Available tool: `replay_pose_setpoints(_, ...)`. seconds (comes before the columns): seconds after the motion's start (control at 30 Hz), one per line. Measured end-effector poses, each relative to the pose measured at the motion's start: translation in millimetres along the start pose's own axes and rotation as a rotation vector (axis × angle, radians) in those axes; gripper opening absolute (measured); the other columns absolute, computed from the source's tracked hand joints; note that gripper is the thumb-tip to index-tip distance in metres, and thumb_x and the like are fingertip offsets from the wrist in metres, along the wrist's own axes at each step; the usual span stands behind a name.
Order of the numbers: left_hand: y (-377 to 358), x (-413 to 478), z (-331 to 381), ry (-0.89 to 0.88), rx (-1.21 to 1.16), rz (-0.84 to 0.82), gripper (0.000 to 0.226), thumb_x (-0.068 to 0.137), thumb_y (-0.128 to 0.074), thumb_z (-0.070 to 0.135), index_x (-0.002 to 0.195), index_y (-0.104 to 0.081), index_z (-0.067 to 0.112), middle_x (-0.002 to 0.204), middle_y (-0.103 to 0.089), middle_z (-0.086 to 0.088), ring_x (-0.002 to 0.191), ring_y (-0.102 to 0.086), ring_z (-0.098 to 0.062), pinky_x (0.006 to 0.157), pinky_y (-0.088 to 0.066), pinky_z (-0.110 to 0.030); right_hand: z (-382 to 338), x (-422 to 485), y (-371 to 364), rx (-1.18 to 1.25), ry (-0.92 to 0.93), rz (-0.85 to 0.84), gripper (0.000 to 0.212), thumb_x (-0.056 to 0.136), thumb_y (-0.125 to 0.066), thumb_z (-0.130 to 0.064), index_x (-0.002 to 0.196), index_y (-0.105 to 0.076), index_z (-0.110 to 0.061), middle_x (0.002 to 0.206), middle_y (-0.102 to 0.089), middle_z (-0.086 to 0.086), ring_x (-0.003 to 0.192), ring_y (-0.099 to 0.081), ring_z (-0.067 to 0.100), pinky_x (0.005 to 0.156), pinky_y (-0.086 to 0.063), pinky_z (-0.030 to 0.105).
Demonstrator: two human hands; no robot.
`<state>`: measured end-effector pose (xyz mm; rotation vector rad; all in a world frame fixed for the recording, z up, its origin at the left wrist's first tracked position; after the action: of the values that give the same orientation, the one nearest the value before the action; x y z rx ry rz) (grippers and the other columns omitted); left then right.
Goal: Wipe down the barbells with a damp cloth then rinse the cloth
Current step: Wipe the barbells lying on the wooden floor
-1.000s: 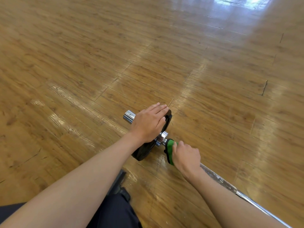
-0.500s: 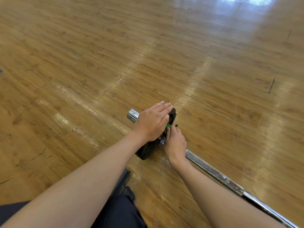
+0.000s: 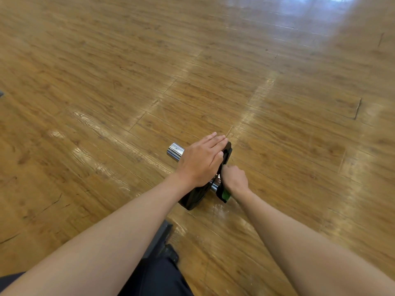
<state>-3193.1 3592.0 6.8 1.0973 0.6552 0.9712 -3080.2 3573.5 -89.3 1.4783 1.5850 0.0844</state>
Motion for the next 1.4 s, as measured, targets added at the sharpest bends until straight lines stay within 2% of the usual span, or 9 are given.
replay_pose_setpoints(0.13, -2, 8, 1, 0.007, -0.027, -0.02, 0.063, 0.099, -0.016, 0.035, 0.149, -0.048, 0.014, 0.156, -0.045, 0.003, 0.149, -0.028, -0.012, 0.12, -0.03, -0.034, 2, -46, -33, -0.189, 0.384, 0.466, 0.042, 0.095, -0.029, -0.012, 0.122, -0.058, 0.001, 0.12, -0.061, 0.021, 0.108, -0.058, 0.041, 0.094, -0.047, 0.051)
replay_pose_setpoints(0.27, -2, 14, 2, 0.023, -0.007, -0.054, 0.059, 0.1, -0.021, 0.032, 0.15, -0.046, 0.016, 0.157, -0.042, 0.004, 0.15, -0.026, -0.01, 0.121, -0.028, -0.035, 7, -67, -52, -0.397, 0.46, 0.482, 0.061, 0.094, -0.029, 0.0, 0.154, -0.03, 0.004, 0.156, -0.034, 0.027, 0.145, -0.032, 0.047, 0.12, -0.027, 0.059)
replay_pose_setpoints(0.4, -2, 22, 2, 0.039, 0.015, -0.088, 0.061, 0.098, -0.019, 0.033, 0.151, -0.044, 0.018, 0.158, -0.04, 0.006, 0.15, -0.025, -0.01, 0.121, -0.027, -0.035, 4, -58, -38, -0.516, 0.525, 0.472, 0.057, 0.093, -0.025, -0.005, 0.147, -0.041, 0.005, 0.149, -0.045, 0.027, 0.134, -0.048, 0.046, 0.115, -0.038, 0.057)
replay_pose_setpoints(0.53, -4, 36, 5, 0.034, 0.043, -0.14, 0.066, 0.095, -0.016, 0.037, 0.152, -0.042, 0.018, 0.159, -0.038, 0.005, 0.15, -0.025, -0.011, 0.121, -0.025, -0.034, 21, -53, -9, -0.535, 0.622, 0.483, 0.063, 0.073, -0.056, 0.011, 0.136, -0.055, 0.004, 0.133, -0.062, 0.022, 0.116, -0.065, 0.034, 0.109, -0.047, 0.049)
replay_pose_setpoints(0.63, -5, 39, 5, 0.034, 0.057, -0.157, 0.062, 0.098, -0.019, 0.036, 0.153, -0.041, 0.019, 0.16, -0.037, 0.006, 0.151, -0.023, -0.01, 0.121, -0.025, -0.033, 56, -59, 4, -0.583, 0.637, 0.454, 0.062, 0.073, -0.081, -0.003, 0.13, -0.057, 0.0, 0.121, -0.066, 0.014, 0.107, -0.066, 0.031, 0.11, -0.047, 0.046)
replay_pose_setpoints(0.8, -2, 36, 5, 0.033, 0.043, -0.167, 0.057, 0.1, -0.025, 0.035, 0.153, -0.041, 0.021, 0.159, -0.037, 0.009, 0.151, -0.023, -0.008, 0.119, -0.025, -0.032, 108, -78, 28, -0.572, 0.578, 0.482, 0.064, 0.062, -0.082, 0.0, 0.124, -0.066, -0.001, 0.12, -0.069, 0.014, 0.106, -0.068, 0.033, 0.104, -0.051, 0.048)
replay_pose_setpoints(1.0, -4, 40, 5, 0.041, 0.05, -0.166, 0.063, 0.095, -0.022, 0.039, 0.152, -0.042, 0.022, 0.159, -0.039, 0.009, 0.15, -0.025, -0.01, 0.12, -0.029, -0.036, 76, -67, 11, -0.588, 0.539, 0.583, 0.029, 0.091, -0.054, -0.008, 0.119, -0.062, -0.001, 0.106, -0.067, 0.013, 0.1, -0.065, 0.032, 0.106, -0.047, 0.05)
replay_pose_setpoints(1.17, -5, 40, 7, 0.036, 0.07, -0.146, 0.064, 0.093, -0.022, 0.036, 0.151, -0.045, 0.02, 0.157, -0.041, 0.007, 0.15, -0.027, -0.011, 0.118, -0.031, -0.036, 35, -46, -15, -0.608, 0.523, 0.593, 0.059, 0.085, -0.027, -0.01, 0.133, -0.058, 0.005, 0.11, -0.067, 0.016, 0.09, -0.065, 0.034, 0.095, -0.053, 0.047)
replay_pose_setpoints(1.4, -2, 40, 7, 0.043, 0.043, -0.149, 0.06, 0.095, -0.027, 0.034, 0.149, -0.047, 0.02, 0.156, -0.042, 0.008, 0.149, -0.027, -0.01, 0.116, -0.03, -0.035, 64, -55, 1, -0.706, 0.524, 0.648, 0.034, 0.094, -0.066, -0.038, 0.113, -0.061, -0.01, 0.09, -0.063, 0.007, 0.071, -0.059, 0.026, 0.06, -0.042, 0.037)
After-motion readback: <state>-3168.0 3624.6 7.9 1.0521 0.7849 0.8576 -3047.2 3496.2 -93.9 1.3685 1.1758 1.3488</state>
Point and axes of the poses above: each hand's wrist, its own x-axis towards the middle knuckle, its own y-axis out of the back of the hand, z = x × y, the point moved 5 cm from there along x, towards the middle knuckle
